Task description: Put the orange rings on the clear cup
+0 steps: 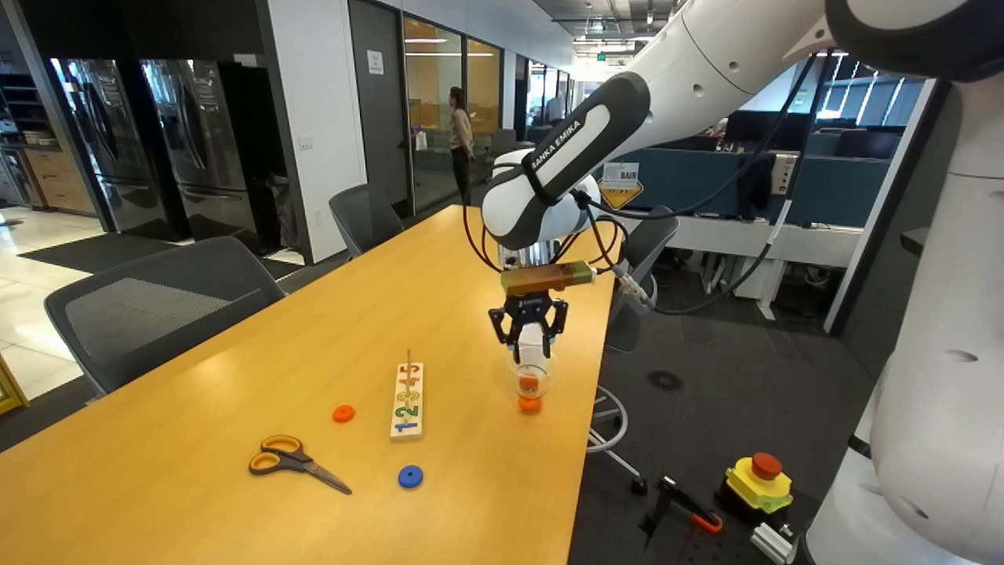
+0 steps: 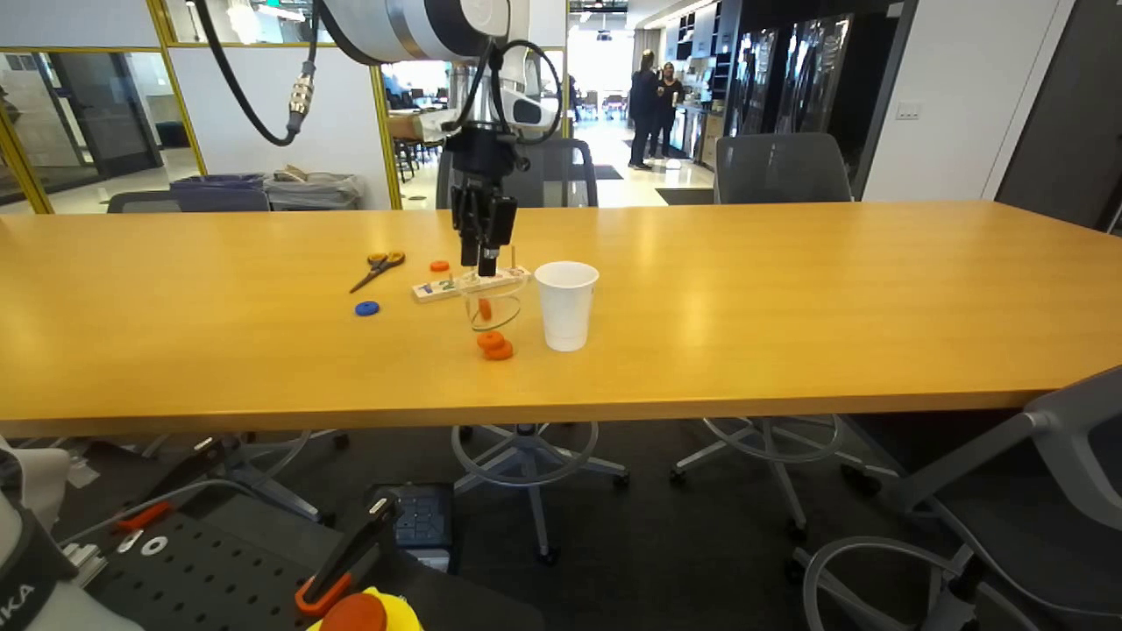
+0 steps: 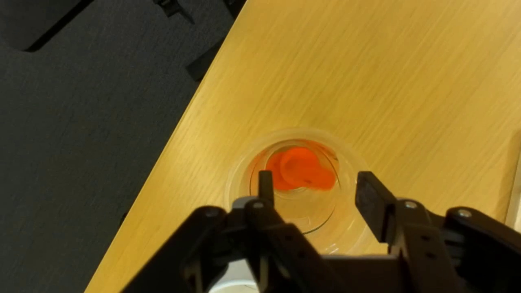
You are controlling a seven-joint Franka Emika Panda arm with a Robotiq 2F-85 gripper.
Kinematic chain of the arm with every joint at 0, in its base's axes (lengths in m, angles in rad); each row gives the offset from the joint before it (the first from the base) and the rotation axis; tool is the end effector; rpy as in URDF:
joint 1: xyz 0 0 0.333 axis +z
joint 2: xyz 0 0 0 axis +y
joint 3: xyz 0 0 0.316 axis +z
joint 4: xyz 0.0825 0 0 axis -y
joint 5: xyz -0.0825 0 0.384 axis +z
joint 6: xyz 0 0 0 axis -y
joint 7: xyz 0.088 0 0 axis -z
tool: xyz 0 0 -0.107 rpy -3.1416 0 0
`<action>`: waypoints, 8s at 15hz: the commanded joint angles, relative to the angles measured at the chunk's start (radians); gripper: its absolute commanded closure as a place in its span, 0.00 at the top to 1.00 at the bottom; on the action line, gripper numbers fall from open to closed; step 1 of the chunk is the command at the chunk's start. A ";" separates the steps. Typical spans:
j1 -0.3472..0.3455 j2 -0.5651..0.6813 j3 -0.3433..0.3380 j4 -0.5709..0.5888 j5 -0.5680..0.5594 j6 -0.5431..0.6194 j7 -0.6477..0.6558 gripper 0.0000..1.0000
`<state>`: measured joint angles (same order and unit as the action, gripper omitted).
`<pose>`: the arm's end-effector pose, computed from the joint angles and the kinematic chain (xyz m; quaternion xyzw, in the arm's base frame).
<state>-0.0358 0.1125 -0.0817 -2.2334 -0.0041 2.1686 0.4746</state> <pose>0.5137 -0.0608 0.3073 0.9531 -0.2895 -0.0859 0.0218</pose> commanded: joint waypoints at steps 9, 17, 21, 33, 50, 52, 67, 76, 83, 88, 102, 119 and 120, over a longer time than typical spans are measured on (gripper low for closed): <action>0.052 0.067 0.057 0.132 0.008 0.006 0.002 1.00; 0.134 0.333 0.132 0.400 0.012 0.015 -0.155 1.00; 0.142 0.477 0.140 0.569 0.018 0.000 -0.243 1.00; 0.171 0.706 0.179 0.901 0.020 -0.074 -0.373 1.00; 0.219 0.849 0.169 1.044 0.011 -0.048 -0.348 1.00; 0.217 0.861 0.170 1.061 0.014 -0.053 -0.350 1.00; 0.222 0.877 0.140 1.091 -0.004 -0.046 -0.331 0.19; 0.201 0.642 0.078 0.841 -0.001 0.022 -0.228 0.20; 0.151 0.352 0.027 0.544 -0.003 0.025 -0.158 0.20; 0.115 0.133 -0.007 0.294 -0.021 0.025 -0.114 0.20; 0.012 -0.068 -0.015 -0.014 -0.024 -0.027 -0.088 0.20; 0.002 -0.054 -0.015 -0.062 0.044 0.122 -0.086 0.20; 0.002 -0.053 -0.015 -0.064 0.042 0.129 -0.085 0.20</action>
<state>-0.0212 0.0810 -0.1058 -2.2739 0.0249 2.2550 0.3785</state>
